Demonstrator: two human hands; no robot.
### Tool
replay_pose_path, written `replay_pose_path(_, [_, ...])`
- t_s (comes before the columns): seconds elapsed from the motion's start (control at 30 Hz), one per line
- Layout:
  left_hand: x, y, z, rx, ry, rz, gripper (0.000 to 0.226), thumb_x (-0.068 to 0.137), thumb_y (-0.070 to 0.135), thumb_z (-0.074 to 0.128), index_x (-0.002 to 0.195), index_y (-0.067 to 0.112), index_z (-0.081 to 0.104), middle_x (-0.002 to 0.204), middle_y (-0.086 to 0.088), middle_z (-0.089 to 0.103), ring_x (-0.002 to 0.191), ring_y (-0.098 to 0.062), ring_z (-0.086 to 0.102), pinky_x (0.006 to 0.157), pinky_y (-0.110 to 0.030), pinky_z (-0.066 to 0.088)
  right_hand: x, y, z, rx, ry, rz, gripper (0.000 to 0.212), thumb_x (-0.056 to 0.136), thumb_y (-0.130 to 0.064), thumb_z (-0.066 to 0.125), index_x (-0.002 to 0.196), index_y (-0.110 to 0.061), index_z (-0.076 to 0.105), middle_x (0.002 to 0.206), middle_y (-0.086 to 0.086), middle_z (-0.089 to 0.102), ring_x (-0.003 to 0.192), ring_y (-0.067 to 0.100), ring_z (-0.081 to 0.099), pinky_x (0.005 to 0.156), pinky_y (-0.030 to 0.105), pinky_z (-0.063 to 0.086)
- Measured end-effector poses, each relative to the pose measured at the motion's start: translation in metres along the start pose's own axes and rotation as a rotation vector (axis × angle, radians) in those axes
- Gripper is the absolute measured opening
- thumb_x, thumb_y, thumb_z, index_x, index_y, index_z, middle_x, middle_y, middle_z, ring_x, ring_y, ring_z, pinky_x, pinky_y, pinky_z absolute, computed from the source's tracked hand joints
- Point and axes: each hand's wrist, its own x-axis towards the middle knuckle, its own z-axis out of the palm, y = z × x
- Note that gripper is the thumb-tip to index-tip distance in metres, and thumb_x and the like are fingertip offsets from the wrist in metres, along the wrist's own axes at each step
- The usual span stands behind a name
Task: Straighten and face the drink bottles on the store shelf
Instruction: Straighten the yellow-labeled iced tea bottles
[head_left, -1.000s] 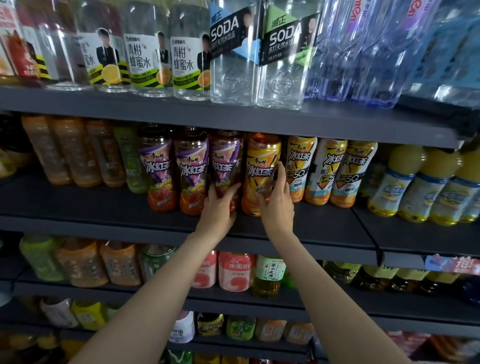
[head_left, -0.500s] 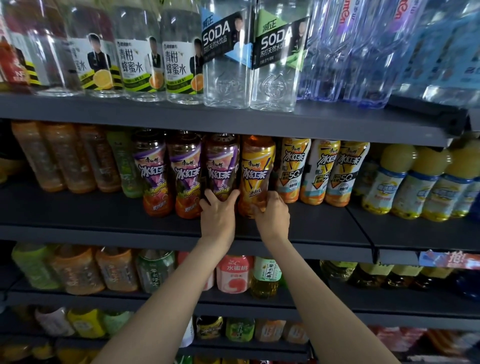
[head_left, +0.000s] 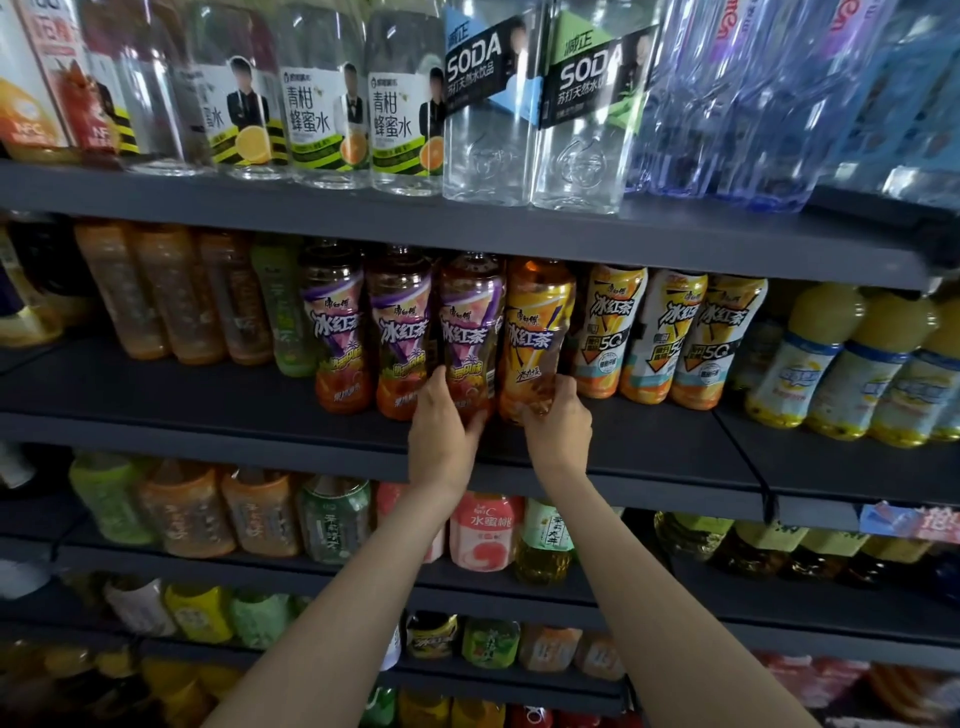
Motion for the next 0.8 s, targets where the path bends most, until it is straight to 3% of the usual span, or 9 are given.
replay_pose_path(0.17, [0.01, 0.01, 0.011, 0.093, -0.032, -0.146, 0.069, 0.091, 0.025, 0.059, 0.145, 0.005, 0.02, 0.141, -0.015, 0.038, 0.13, -0.032, 0.034, 0.102, -0.04, 0.035, -0.006, -0.004, -0.002, -0.067, 0.019, 0.015, 0.042, 0.091, -0.021, 0.062, 0.125, -0.004, 0.043, 0.118, 0.015, 0.061, 0.112, 0.032, 0.056, 0.083, 0.037, 0.045])
replay_pose_path(0.47, [0.003, 0.006, 0.01, 0.124, -0.004, -0.102, 0.065, 0.091, 0.024, 0.057, 0.143, 0.004, 0.022, 0.141, -0.017, 0.036, 0.129, -0.033, 0.032, 0.101, -0.039, 0.035, -0.008, -0.004, -0.002, -0.05, 0.018, 0.025, 0.041, 0.09, -0.022, 0.064, 0.123, -0.006, 0.045, 0.117, 0.014, 0.063, 0.111, 0.032, 0.057, 0.084, 0.038, 0.046])
replay_pose_path(0.6, [-0.008, 0.003, 0.006, 0.097, 0.195, 0.151, 0.052, 0.086, 0.012, 0.062, 0.132, 0.003, 0.04, 0.127, -0.019, 0.045, 0.117, -0.032, 0.044, 0.094, -0.04, 0.041, 0.013, 0.013, -0.035, 0.093, 0.01, -0.048, 0.042, 0.088, -0.028, 0.067, 0.122, -0.004, 0.061, 0.112, 0.011, 0.068, 0.105, 0.024, 0.064, 0.072, 0.01, 0.039])
replay_pose_path(0.7, [-0.009, 0.014, 0.012, 0.103, 0.218, 0.313, 0.05, 0.084, 0.014, 0.065, 0.128, 0.003, 0.045, 0.122, -0.017, 0.049, 0.112, -0.03, 0.048, 0.093, -0.037, 0.043, 0.043, 0.027, -0.061, 0.074, 0.105, -0.049, 0.047, 0.09, -0.028, 0.063, 0.127, 0.0, 0.056, 0.119, 0.016, 0.064, 0.111, 0.028, 0.059, 0.067, 0.015, 0.033])
replay_pose_path(0.8, [-0.009, 0.033, 0.026, 0.153, 0.149, 0.298, 0.054, 0.087, 0.026, 0.062, 0.134, 0.005, 0.043, 0.127, -0.017, 0.047, 0.117, -0.031, 0.045, 0.095, -0.041, 0.04, 0.072, 0.033, -0.063, 0.01, 0.113, -0.064, 0.045, 0.089, -0.026, 0.065, 0.123, 0.001, 0.051, 0.114, 0.018, 0.062, 0.108, 0.032, 0.057, 0.066, 0.017, 0.029])
